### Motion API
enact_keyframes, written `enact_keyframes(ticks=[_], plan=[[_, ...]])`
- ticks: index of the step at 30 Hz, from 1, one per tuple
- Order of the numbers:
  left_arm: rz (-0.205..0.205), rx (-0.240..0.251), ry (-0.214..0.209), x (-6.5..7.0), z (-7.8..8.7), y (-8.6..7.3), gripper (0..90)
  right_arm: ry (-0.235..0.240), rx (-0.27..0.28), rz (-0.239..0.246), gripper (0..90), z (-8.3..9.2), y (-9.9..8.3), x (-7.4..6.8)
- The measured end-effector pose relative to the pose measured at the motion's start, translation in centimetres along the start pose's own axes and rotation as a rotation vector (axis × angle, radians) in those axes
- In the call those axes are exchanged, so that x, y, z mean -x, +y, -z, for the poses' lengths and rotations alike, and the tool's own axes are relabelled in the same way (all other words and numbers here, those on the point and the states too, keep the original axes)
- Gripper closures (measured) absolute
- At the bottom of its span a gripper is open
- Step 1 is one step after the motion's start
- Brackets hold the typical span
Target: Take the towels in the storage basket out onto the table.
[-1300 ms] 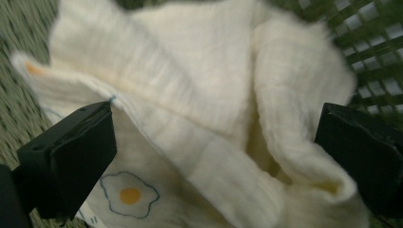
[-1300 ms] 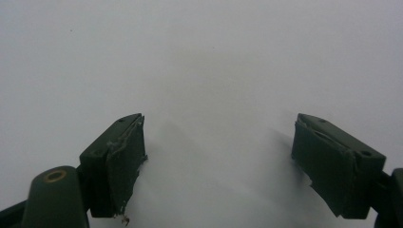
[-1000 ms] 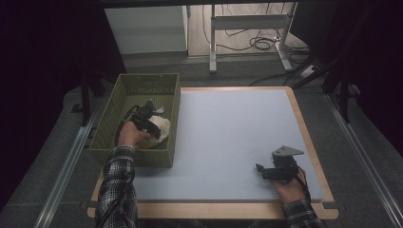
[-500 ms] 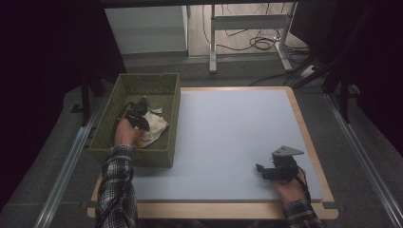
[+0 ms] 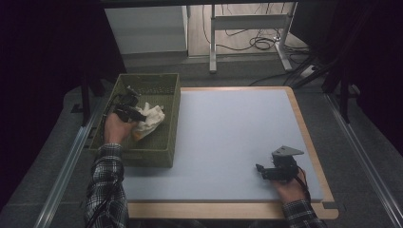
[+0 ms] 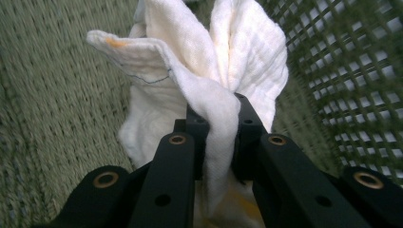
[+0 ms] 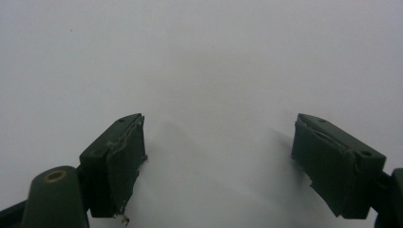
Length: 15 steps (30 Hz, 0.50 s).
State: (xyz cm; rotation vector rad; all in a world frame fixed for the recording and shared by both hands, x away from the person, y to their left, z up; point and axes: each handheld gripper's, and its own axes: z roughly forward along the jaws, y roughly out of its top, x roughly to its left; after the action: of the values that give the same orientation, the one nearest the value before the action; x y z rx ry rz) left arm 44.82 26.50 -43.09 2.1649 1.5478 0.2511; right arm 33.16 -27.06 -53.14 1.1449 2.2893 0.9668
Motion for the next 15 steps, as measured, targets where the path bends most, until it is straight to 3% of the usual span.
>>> enact_keyframes(ticks=[8, 15], plan=[[-0.035, 0.084, 0.036, 0.8, 3.1, 0.8, 81.3, 0.000, 0.000, 0.000, 18.5, 0.0, 0.0, 0.0], [-0.076, 0.165, 0.032, 2.0, 5.1, 1.6, 81.2, 0.000, 0.000, 0.000, 18.6, 0.0, 0.0, 0.0]])
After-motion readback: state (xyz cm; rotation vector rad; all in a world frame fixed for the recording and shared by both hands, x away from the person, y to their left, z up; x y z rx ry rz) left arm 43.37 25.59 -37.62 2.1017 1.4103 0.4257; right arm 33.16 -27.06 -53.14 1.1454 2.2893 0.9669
